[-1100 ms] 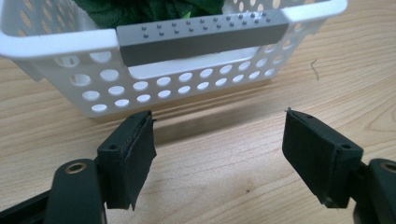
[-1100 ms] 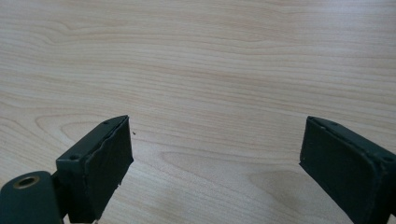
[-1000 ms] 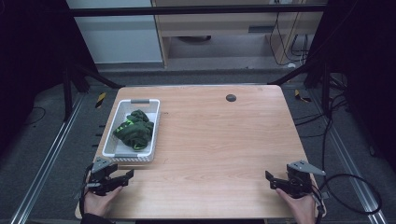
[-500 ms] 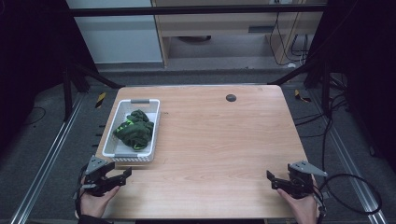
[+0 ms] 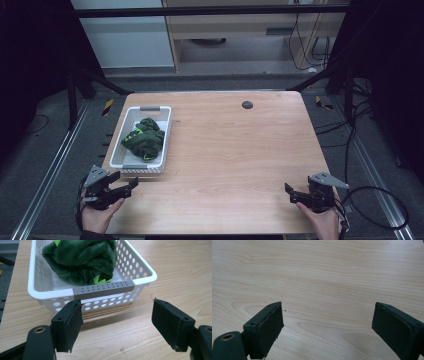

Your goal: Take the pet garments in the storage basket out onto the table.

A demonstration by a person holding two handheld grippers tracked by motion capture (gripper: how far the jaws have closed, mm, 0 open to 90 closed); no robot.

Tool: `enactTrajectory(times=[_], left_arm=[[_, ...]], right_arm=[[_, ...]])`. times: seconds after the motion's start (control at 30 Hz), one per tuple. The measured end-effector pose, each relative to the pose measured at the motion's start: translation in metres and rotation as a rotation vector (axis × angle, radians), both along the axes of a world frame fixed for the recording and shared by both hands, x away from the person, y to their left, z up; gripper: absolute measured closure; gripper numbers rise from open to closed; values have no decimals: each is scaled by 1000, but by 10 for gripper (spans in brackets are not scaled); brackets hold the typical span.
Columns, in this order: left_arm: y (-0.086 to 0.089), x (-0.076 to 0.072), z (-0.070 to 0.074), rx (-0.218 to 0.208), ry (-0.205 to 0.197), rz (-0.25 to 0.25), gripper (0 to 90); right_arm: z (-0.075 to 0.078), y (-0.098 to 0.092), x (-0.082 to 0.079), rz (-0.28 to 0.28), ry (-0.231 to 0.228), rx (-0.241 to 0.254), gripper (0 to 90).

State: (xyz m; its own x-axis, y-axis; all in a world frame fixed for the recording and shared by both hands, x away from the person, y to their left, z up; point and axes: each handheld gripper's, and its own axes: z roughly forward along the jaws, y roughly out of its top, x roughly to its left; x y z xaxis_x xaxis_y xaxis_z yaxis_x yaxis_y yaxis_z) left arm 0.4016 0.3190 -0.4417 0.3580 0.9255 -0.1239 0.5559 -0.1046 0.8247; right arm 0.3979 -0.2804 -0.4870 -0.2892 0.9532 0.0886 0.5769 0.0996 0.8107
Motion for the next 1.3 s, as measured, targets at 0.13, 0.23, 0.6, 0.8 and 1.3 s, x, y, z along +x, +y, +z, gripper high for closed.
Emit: enactTrajectory(times=[0.13,0.23,0.6,0.8,1.3], left_arm=[[-1,0,5,-14,-11,-9,240],[-1,-1,8,-10,-18,-15,240],[-3,4,22,-34,-28,-28,236],[-6,9,33,-27,-39,-41,229],[-5,27,55,-11,-53,-56,213]], right_arm=[[0,0,-1,0,-1,4,99],[0,0,-1,1,0,6,97],[-1,1,0,5,3,1,93],[-1,2,1,11,8,-5,90],[-1,0,3,6,5,-15,89]])
